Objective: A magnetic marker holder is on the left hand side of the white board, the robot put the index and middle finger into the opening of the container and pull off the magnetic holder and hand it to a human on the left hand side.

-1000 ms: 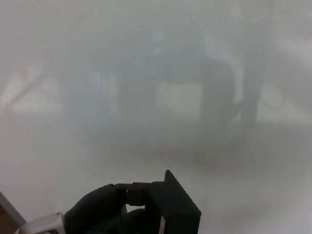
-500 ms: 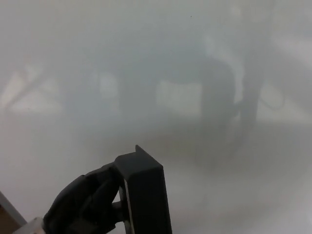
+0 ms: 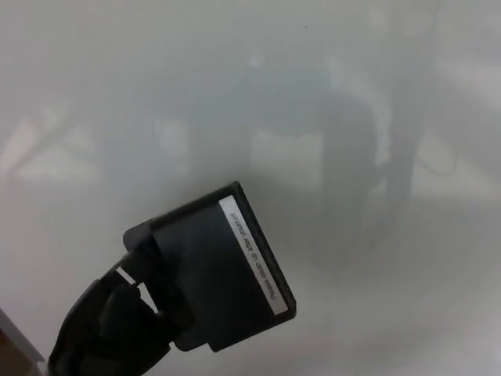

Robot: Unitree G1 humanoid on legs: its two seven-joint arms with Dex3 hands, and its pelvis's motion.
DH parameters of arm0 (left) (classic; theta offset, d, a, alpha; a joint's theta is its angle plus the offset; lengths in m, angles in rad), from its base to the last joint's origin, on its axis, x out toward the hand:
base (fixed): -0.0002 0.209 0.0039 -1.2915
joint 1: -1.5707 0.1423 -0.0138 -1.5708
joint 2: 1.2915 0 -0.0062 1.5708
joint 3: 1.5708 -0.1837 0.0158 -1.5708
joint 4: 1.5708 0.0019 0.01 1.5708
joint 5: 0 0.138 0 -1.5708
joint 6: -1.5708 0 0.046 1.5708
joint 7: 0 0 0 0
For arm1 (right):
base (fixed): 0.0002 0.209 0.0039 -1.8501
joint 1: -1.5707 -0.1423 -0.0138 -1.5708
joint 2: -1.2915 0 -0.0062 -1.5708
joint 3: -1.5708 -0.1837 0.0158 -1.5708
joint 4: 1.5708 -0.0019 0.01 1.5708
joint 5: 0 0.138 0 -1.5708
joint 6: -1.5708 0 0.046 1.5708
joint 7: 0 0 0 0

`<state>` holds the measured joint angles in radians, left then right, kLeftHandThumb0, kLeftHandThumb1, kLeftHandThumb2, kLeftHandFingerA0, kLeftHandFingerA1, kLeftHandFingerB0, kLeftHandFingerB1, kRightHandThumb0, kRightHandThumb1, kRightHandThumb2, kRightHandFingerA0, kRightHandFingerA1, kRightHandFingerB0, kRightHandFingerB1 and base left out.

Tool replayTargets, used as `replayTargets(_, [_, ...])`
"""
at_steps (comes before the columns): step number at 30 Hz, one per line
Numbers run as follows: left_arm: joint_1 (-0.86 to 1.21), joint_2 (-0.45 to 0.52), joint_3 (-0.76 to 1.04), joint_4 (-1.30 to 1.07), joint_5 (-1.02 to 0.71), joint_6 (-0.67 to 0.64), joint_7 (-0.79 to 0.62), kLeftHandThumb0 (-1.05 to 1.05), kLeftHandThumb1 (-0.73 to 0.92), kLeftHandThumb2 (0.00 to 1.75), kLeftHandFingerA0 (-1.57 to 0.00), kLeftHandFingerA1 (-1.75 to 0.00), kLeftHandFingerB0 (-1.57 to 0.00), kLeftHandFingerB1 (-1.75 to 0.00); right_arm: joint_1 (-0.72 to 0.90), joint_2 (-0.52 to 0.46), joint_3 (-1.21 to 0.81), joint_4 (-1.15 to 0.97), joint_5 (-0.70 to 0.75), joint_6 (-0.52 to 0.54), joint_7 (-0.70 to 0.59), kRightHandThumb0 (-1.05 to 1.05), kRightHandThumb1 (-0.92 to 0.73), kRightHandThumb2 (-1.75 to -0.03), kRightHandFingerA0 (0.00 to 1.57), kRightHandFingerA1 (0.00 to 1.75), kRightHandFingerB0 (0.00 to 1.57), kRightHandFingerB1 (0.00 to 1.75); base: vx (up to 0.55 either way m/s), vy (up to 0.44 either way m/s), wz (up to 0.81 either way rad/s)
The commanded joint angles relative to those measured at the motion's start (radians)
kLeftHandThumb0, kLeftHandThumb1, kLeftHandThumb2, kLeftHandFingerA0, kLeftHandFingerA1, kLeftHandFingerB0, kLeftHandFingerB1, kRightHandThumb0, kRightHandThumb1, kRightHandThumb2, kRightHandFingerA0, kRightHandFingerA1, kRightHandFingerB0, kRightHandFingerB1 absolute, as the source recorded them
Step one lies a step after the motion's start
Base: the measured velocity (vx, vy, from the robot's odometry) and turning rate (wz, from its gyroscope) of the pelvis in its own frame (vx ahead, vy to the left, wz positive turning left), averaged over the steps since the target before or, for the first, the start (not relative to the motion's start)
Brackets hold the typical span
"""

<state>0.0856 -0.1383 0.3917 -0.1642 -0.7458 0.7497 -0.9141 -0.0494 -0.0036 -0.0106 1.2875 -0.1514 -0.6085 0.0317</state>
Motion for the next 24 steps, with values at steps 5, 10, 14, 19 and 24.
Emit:
replayTargets(5, [0.026, -0.087, 0.194, -0.095, -0.685, 0.054, 0.268, -0.69, 0.41, 0.72, -0.15, -0.37, -0.12, -0.41, -0.014, -0.023, -0.015, 0.006, 0.011, 0.01, -0.021, -0.61, -0.77, -0.63, 0.5, 0.41, 0.2, 0.28, 0.0, 0.0, 0.0])
replayTargets(10, [0.021, -0.079, 0.198, -0.095, -0.702, 0.058, 0.275, -0.74, 0.42, 0.75, -0.14, -0.37, -0.08, -0.41, -0.019, -0.017, -0.026, 0.007, 0.024, 0.018, -0.013, -0.65, -0.63, -0.93, 0.45, 0.54, 0.16, 0.42, 0.0, 0.0, 0.0])
replayTargets(14, [0.017, -0.074, 0.193, -0.088, -0.712, 0.067, 0.263, -0.75, 0.43, 0.76, -0.16, -0.39, -0.08, -0.41, -0.02, -0.017, -0.023, 0.005, 0.02, 0.012, -0.016, -0.58, -0.78, -0.63, 0.5, 0.4, 0.21, 0.28, 0.0, 0.0, 0.0])
replayTargets(19, [0.007, -0.054, 0.185, -0.06, -0.726, 0.091, 0.192, -0.77, 0.39, 0.74, -0.26, -0.4, -0.19, -0.41, -0.02, -0.015, -0.028, 0.005, 0.026, 0.011, -0.011, -0.54, -0.79, -0.63, 0.5, 0.4, 0.21, 0.28, 0.0, 0.0, 0.0])
replayTargets(24, [-0.027, -0.021, 0.175, -0.026, -0.693, 0.098, 0.03, -0.83, 0.43, 0.8, -0.24, -0.39, -0.13, -0.41, -0.022, -0.014, -0.028, 0.006, 0.024, 0.012, -0.016, -0.56, -0.78, -0.63, 0.5, 0.41, 0.21, 0.28, 0.0, 0.0, 0.0])
